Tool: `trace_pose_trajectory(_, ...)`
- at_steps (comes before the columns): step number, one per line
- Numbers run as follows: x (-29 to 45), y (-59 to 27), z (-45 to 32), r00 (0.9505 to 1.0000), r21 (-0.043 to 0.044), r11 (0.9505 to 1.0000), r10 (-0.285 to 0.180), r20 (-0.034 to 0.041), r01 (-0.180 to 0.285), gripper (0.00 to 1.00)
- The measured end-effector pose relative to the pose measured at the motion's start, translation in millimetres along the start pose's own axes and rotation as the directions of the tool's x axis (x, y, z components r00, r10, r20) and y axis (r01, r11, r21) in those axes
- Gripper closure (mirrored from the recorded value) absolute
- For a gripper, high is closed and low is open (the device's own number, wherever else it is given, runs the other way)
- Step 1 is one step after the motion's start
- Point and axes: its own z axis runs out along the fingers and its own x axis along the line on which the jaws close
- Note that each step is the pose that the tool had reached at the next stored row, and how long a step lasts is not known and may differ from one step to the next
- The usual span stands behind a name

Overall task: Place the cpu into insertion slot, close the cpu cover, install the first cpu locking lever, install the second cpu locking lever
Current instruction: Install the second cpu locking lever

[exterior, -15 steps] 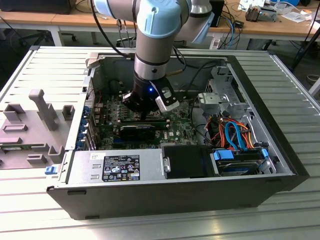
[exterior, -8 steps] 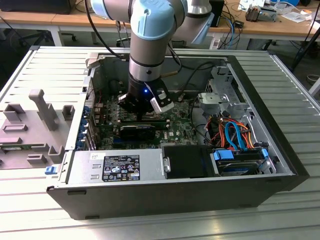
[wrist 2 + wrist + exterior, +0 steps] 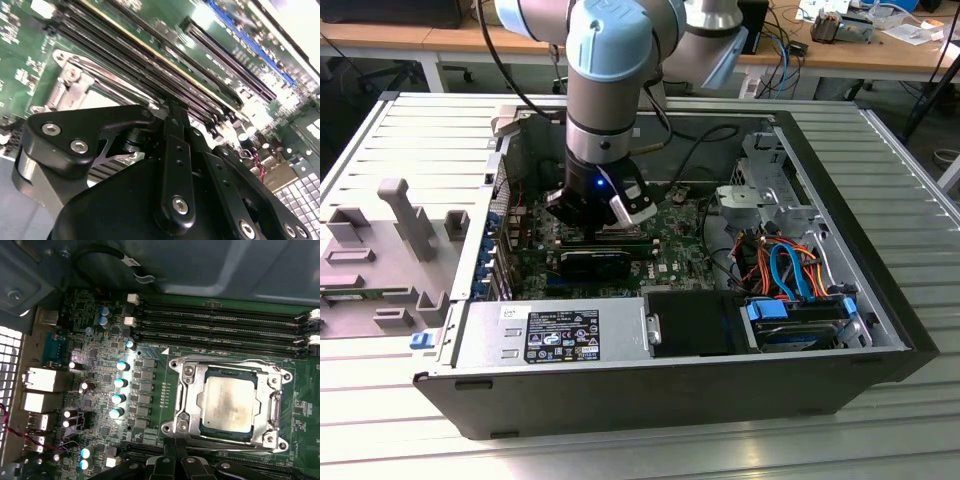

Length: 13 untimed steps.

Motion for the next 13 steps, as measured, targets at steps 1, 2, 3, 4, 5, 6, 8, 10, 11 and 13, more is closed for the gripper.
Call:
trace_pose_trajectory(1,2.0,0.4,0.2,1.0,0.0001,1.0,0.0,0.0006,0.0,0.89)
trace_pose_trajectory(2,4.0,0.9,0.4,1.0,0.0001,1.0,0.0,0.001,0.0,0.89)
trace_pose_trajectory(3,6.0,1.4,0.7,1.0,0.0003,1.0,-0.001,0.0013,0.001,0.89)
trace_pose_trajectory(4,6.7,1.8,0.8,1.0,0.0004,1.0,-0.001,0.0012,0.001,0.89)
trace_pose_trajectory(5,7.3,2.2,1.0,1.0,0.0005,1.0,-0.003,0.0012,0.003,0.89)
trace_pose_trajectory(6,7.7,2.6,1.1,1.0,0.0006,1.0,-0.004,0.001,0.004,0.89)
trace_pose_trajectory(8,7.4,5.9,1.4,0.9999,0.0016,0.9999,-0.017,-0.0001,0.017,0.89)
trace_pose_trajectory(10,7.0,9.3,2.1,0.9998,0.0019,0.9998,-0.022,-0.0003,0.022,0.89)
trace_pose_trajectory(11,6.8,9.7,2.4,0.9997,0.0016,0.9997,-0.023,-0.0003,0.023,0.89)
trace_pose_trajectory(13,6.8,9.9,3.1,0.9997,-0.0011,0.9997,-0.026,-0.0002,0.026,0.89)
